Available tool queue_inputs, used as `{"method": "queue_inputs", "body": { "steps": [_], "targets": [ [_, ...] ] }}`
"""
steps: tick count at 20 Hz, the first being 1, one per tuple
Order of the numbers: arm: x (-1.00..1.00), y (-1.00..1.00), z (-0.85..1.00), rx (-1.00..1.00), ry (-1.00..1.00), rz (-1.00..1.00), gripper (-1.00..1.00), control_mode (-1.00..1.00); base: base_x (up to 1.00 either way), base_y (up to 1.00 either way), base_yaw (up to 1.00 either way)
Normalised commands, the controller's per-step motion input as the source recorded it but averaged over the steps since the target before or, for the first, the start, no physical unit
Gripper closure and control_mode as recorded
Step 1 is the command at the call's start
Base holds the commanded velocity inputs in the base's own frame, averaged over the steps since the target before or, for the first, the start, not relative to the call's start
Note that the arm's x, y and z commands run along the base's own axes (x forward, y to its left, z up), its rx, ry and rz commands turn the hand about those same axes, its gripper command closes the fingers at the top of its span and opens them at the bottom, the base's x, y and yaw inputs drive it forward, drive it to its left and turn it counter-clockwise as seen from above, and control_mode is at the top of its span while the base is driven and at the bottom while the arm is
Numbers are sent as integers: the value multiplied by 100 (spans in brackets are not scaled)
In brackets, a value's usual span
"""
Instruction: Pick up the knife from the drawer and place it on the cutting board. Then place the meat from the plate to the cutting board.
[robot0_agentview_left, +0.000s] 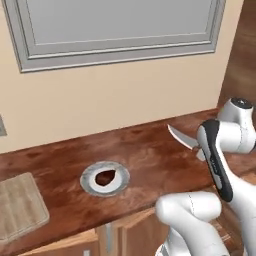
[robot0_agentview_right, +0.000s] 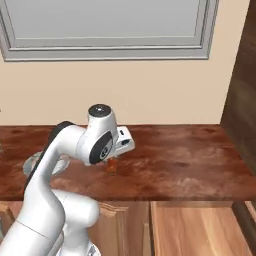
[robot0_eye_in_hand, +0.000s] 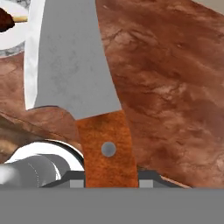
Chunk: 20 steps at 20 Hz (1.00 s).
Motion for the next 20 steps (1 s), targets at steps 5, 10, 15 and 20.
{"method": "queue_inputs", "body": {
  "steps": [5,10,15,20],
  "targets": [
    [0,0,0,0,0,0,100,100,18,21,-98],
    [0,0,0,0,0,0,100,100,24,27,-96],
    [0,0,0,0,0,0,100,100,52,52,-85],
    [0,0,0,0,0,0,100,100,76,47,-61]
  ]
}}
